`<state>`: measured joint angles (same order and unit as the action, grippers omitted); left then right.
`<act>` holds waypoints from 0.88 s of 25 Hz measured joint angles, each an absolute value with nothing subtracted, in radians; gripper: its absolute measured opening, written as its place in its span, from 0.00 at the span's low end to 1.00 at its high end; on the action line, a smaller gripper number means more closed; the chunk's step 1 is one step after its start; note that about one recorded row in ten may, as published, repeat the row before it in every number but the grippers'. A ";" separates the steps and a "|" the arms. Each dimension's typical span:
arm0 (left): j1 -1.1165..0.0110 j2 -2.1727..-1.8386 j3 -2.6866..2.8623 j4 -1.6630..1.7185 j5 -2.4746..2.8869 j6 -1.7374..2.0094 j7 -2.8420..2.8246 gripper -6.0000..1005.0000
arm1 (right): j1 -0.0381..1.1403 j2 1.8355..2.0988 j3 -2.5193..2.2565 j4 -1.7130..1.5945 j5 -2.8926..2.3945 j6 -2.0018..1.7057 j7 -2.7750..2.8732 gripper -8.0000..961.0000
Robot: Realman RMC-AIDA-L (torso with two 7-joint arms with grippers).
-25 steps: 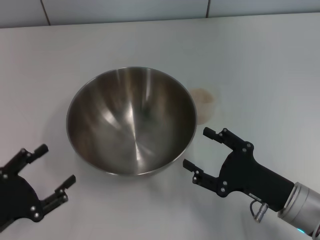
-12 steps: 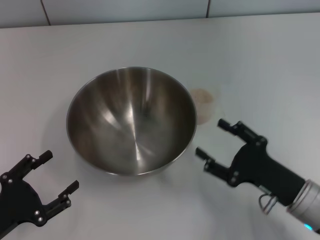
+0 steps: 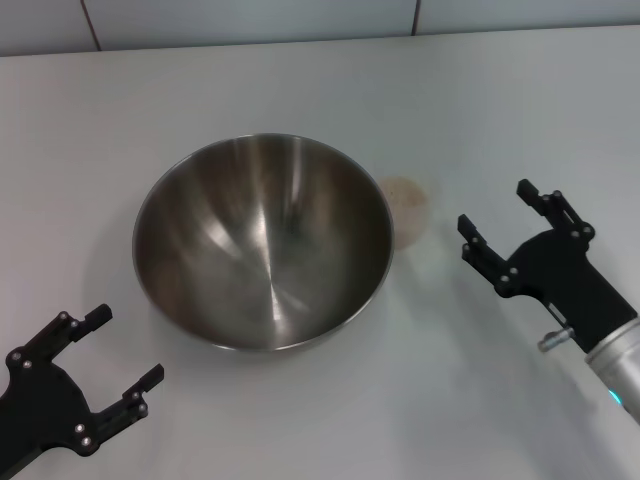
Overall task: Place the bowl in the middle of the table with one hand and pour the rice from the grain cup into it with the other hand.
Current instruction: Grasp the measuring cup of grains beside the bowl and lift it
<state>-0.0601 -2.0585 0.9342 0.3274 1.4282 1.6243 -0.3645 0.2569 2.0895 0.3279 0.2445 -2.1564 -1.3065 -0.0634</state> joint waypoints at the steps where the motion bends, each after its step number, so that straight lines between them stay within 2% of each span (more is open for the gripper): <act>1: -0.063 -2.058 0.934 0.325 1.428 1.624 -0.365 0.79 | 0.268 2.090 0.346 0.270 -2.156 -1.256 -0.105 0.81; 22: -0.068 -2.057 0.934 0.313 1.428 1.622 -0.365 0.80 | 0.317 2.092 0.424 0.330 -2.121 -1.118 -0.171 0.81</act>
<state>-0.0678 -2.0569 0.9341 0.3128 1.4281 1.6220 -0.3655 0.3175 2.0923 0.4242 0.3297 -2.1206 -1.1183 -0.1706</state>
